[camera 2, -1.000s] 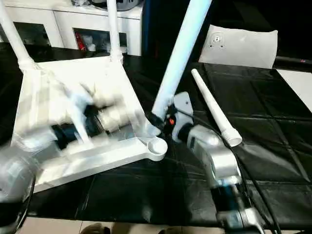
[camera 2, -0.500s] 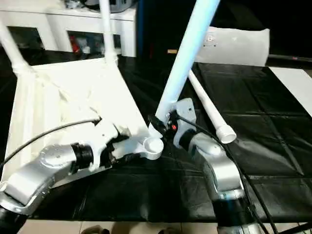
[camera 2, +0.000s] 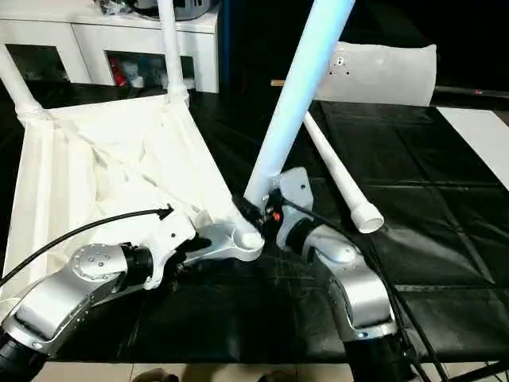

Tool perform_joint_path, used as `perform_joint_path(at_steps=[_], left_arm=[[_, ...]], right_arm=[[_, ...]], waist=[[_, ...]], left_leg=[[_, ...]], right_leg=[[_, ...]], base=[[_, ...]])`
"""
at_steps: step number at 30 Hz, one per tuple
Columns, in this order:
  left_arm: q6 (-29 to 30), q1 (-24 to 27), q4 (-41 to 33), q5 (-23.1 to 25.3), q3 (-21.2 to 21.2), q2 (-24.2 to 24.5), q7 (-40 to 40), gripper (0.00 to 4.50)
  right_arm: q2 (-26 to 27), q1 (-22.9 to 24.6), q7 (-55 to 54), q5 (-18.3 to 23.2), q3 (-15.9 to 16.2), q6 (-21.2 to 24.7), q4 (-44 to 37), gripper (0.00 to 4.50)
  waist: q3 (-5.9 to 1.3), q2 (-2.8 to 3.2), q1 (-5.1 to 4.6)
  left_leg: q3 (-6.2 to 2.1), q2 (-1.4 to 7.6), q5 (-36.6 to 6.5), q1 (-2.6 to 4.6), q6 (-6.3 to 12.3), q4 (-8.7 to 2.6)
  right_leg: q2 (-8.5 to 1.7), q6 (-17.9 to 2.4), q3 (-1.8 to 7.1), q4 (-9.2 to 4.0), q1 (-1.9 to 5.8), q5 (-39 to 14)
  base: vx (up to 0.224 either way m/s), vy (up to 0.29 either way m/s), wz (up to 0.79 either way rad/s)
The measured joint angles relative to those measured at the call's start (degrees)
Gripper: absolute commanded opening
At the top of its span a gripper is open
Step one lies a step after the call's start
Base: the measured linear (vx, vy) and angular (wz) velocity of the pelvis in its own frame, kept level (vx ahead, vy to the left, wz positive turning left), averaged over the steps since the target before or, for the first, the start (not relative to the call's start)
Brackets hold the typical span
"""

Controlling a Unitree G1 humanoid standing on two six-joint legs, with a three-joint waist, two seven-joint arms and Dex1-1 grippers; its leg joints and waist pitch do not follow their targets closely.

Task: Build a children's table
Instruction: Pick table leg, then insert table leg to table base

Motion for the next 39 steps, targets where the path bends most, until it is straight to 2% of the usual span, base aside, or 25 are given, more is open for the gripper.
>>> perform_joint_path(at_steps=[4,6,9,12,14,24,30,34,36,39], left_arm=[[-0.3,-0.3,0.5,0.5,-0.1,0.3,-0.7,1.71],[-0.3,-0.4,0.5,0.9,-0.1,0.3,-1.1,1.44],[-0.3,-0.4,0.5,1.0,-0.1,0.5,-1.9,1.34],[-0.3,-0.4,0.5,0.9,0.0,0.6,-2.5,1.00],[-0.2,-0.5,0.5,0.9,0.0,0.7,-2.9,0.95],[-0.5,-1.7,1.7,1.0,0.0,2.9,-7.0,0.12],[-9.7,-3.5,6.7,2.4,-1.2,7.2,-13.8,0.00],[-18.1,-6.3,13.9,6.1,-1.6,8.2,-13.7,0.00],[-19.9,-7.3,16.4,6.4,-1.3,8.2,-14.3,0.00],[-19.6,-7.5,18.6,4.7,0.6,7.6,-17.0,0.00]], right_arm=[[-0.2,0.1,0.4,0.0,0.1,0.1,-0.1,1.91],[-0.4,0.2,0.4,0.0,0.2,0.2,-0.4,1.91],[-0.7,0.2,0.6,0.0,0.5,0.2,-0.5,1.91],[-0.9,0.2,1.2,0.1,1.1,0.6,-0.7,1.91],[-1.3,0.2,1.9,0.5,1.4,1.0,-1.3,1.91],[-2.2,0.2,4.1,2.0,2.0,3.2,-2.6,1.91],[-2.6,-0.3,4.3,2.2,1.9,4.3,-2.5,1.91],[-2.6,-1.8,4.9,2.2,2.1,4.3,-2.2,1.91],[-2.3,-1.9,5.4,2.3,2.2,4.3,-2.0,1.91],[-2.2,-2.3,5.9,2.6,2.9,4.8,-0.7,1.91]], waist=[[0.01,0.03,-0.17],[0.02,0.05,-0.25],[0.01,0.05,-0.37],[0.01,0.08,-0.41],[0.00,0.12,-0.40],[-0.01,0.14,-0.40],[-0.02,0.12,-0.44],[-0.03,0.11,-0.26],[-0.02,0.10,-0.34],[0.01,0.04,-0.74]], left_leg=[[0.00,0.00,0.0,0.08,0.00,-0.01],[0.00,0.00,0.0,0.07,0.00,-0.01],[0.00,0.00,0.0,0.08,0.00,0.00],[0.00,0.00,0.0,0.08,0.00,0.00],[0.00,0.00,0.0,0.08,0.00,-0.01],[0.00,0.00,0.0,0.10,0.00,-0.08],[-0.02,-0.01,0.0,0.18,0.00,-0.16],[-0.02,-0.01,0.0,0.30,-0.01,-0.16],[-0.02,-0.02,0.0,0.31,0.00,-0.14],[-0.04,-0.08,0.0,0.30,0.00,-0.11]], right_leg=[[0.00,0.0,0.00,0.01,0.05,0.0],[0.00,0.0,0.00,0.00,0.06,0.0],[0.00,0.0,0.00,0.00,0.06,0.0],[0.00,0.0,0.00,0.00,0.06,0.0],[0.00,0.0,0.00,0.00,0.07,0.0],[0.00,0.0,-0.01,-0.01,0.07,0.0],[0.01,0.0,-0.02,-0.01,0.09,0.0],[0.00,0.0,-0.02,-0.03,0.18,0.0],[-0.02,0.0,-0.04,-0.12,0.18,0.0],[-0.10,0.0,-0.09,-0.32,0.10,0.0]], base=[[0.000,0.000,0.00],[0.000,0.000,0.00],[0.000,0.000,0.00],[0.000,0.000,0.00],[0.000,0.000,0.00],[0.000,0.000,0.00],[0.000,0.000,0.00],[0.000,0.000,0.00],[0.000,0.000,0.00],[0.000,0.000,0.00]])
